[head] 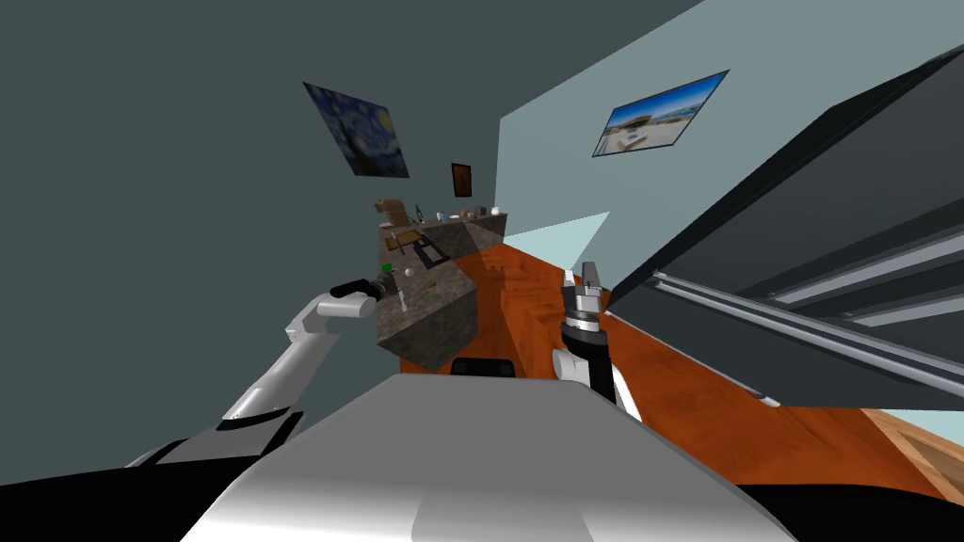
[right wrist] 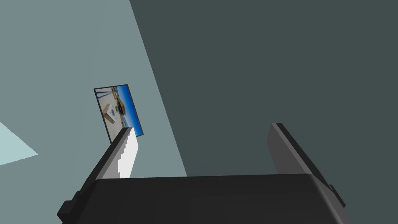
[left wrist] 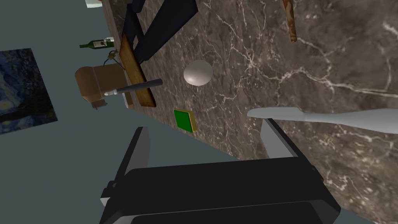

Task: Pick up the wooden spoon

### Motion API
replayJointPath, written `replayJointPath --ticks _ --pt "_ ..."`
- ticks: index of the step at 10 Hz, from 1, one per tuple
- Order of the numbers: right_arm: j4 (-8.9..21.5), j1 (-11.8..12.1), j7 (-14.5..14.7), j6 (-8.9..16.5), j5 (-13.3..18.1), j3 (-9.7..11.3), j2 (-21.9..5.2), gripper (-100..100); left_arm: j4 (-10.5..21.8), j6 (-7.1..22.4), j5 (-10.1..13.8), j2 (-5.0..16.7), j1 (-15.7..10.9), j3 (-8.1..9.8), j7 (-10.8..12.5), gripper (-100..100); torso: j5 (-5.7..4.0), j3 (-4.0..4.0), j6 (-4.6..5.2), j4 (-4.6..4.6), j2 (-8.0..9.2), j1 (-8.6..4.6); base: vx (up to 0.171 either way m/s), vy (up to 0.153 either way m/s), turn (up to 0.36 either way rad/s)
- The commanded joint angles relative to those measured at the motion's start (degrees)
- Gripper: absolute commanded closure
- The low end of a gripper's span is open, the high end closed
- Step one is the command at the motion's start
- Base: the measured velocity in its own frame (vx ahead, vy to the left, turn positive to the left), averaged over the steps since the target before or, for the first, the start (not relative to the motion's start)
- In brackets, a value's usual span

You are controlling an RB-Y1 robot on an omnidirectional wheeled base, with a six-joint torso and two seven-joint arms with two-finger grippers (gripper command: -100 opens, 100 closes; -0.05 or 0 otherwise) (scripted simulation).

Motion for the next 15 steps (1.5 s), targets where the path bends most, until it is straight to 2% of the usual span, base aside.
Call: replayJointPath --ticks 1,3,4,5,6,8,9,10,11,13,14,15 --pt "0.0 0.0 0.0 0.0 0.0 0.0 0.0 0 1.43 2.86 1.88 1.14 -0.64 0.45 1.71 -100 0.0 0.0 0.0 0.0 0.0 0.0 0.044 -0.009 -0.122" --pt "0.0 0.0 0.0 0.0 0.0 0.0 0.0 0 1.43 5.41 1.88 1.14 -0.64 0.45 1.71 -100 0.0 -0.02 -0.02 -0.01 -0.03 0.02 0.036 -0.003 -0.026" --pt "0.0 0.0 0.0 0.0 0.0 0.0 0.0 0 2.69 7.28 3.31 1.87 -1.13 0.74 3.14 -100 0.01 0.02 -0.02 0.01 0.03 0.03 0.037 -0.02 -0.121" --pt "0.0 0.0 0.0 0.0 0.0 0.0 0.0 0 2.69 8.92 3.31 1.87 -1.13 0.74 3.14 -100 -0.01 0.0 0.02 0.0 0.0 -0.03 0.037 -0.01 -0.073" --pt "0.0 0.0 0.0 0.0 0.0 0.0 0.0 0 3.92 10.75 4.7 2.5 -1.58 0.99 4.53 -100 -0.01 0.0 -0.02 0.0 0.01 -0.01 0.053 -0.011 -0.126" --pt "0.0 0.0 0.0 0.0 0.0 0.0 0.0 0 3.92 12.87 4.7 2.5 -1.58 0.99 4.53 -100 0.0 -0.02 -0.01 -0.01 -0.04 0.02 0.034 0.003 -0.031" --pt "0.0 0.0 0.0 0.0 0.0 0.0 0.0 0 5.1 15.03 6.02 3.01 -1.98 1.21 5.88 -100 0.01 0.02 -0.03 0.01 0.04 0.04 0.042 -0.002 -0.124" --pt "0.0 0.0 0.0 0.0 0.0 0.0 0.0 0 5.1 16.42 6.02 3.01 -1.98 1.21 5.88 -100 0.01 0.0 0.01 0.0 -0.01 0.02 0.043 -0.003 -0.082" --pt "0.0 0.0 0.0 0.0 0.0 0.0 0.0 0 6.24 17.93 7.28 3.41 -2.33 1.4 7.17 -100 0.0 0.0 -0.02 0.0 0.0 0.02 0.056 0.001 -0.138" --pt "0.0 0.0 0.0 0.0 0.0 0.0 0.0 0 6.24 19.83 7.28 3.41 -2.33 1.4 7.17 -100 0.01 -0.03 -0.02 -0.01 -0.05 0.05 0.037 0.006 -0.034" --pt "0.0 0.0 0.0 0.0 0.0 0.0 0.0 0 7.32 22.17 8.47 3.72 -2.63 1.56 8.4 -100 0.01 0.01 -0.03 0.0 0.03 0.03 0.043 -0.009 -0.14" --pt "0.0 0.0 0.0 0.0 0.0 0.0 0.0 0 7.32 23.07 8.47 3.72 -2.63 1.56 8.4 -100 0.0 0.0 0.01 0.0 -0.01 -0.01 0.043 -0.001 -0.078"
